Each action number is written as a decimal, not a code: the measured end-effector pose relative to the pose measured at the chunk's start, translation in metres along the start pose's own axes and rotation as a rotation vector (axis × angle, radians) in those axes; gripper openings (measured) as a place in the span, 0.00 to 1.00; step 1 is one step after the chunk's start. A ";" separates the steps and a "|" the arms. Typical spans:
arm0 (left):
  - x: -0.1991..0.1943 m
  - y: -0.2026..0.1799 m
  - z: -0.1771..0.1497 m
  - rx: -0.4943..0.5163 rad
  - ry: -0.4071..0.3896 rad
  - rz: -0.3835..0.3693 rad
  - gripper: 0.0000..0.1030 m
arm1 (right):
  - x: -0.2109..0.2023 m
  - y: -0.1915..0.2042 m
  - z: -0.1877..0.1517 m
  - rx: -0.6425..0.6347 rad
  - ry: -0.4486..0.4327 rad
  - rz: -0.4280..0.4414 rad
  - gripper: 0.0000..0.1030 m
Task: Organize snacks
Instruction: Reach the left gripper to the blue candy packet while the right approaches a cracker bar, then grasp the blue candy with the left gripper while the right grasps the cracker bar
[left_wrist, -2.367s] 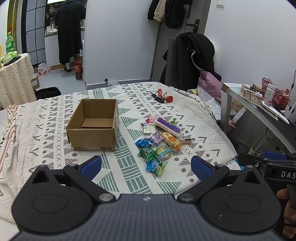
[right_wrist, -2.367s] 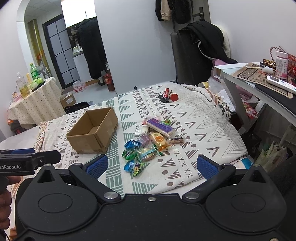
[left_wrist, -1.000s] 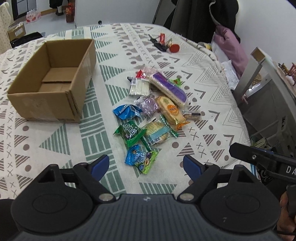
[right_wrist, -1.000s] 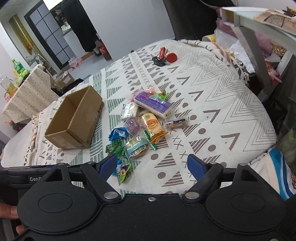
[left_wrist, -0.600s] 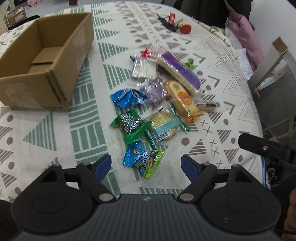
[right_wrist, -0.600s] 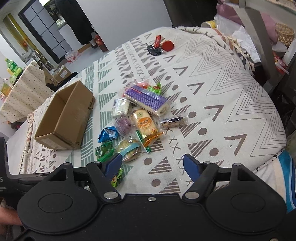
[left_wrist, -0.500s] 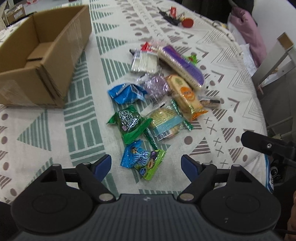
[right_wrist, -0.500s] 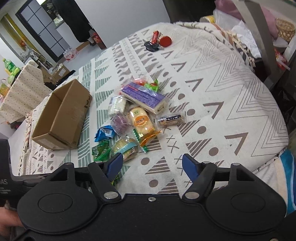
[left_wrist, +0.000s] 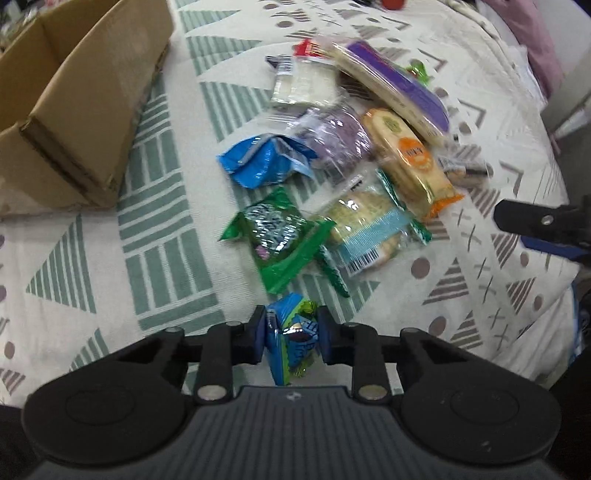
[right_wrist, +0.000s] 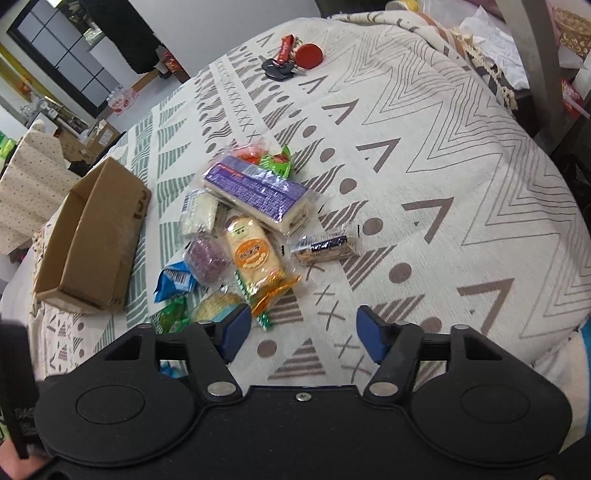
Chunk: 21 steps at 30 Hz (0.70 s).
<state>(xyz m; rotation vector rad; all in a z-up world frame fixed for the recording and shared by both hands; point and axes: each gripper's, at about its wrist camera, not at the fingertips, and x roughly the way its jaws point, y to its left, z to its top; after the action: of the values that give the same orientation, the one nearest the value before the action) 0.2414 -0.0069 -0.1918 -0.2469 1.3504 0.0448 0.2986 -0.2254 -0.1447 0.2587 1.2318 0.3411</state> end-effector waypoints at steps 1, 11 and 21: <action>-0.002 0.004 0.002 -0.015 0.002 -0.004 0.26 | 0.003 0.000 0.003 0.005 0.003 0.000 0.57; -0.013 0.032 0.014 -0.081 0.000 0.019 0.26 | 0.032 -0.003 0.021 0.021 0.020 0.002 0.52; -0.017 0.058 0.018 -0.147 -0.017 0.062 0.26 | 0.050 -0.012 0.034 0.063 0.015 -0.053 0.50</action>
<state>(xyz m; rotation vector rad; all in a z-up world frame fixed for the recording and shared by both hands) 0.2444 0.0550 -0.1801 -0.3271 1.3390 0.1985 0.3472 -0.2175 -0.1817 0.2771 1.2627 0.2592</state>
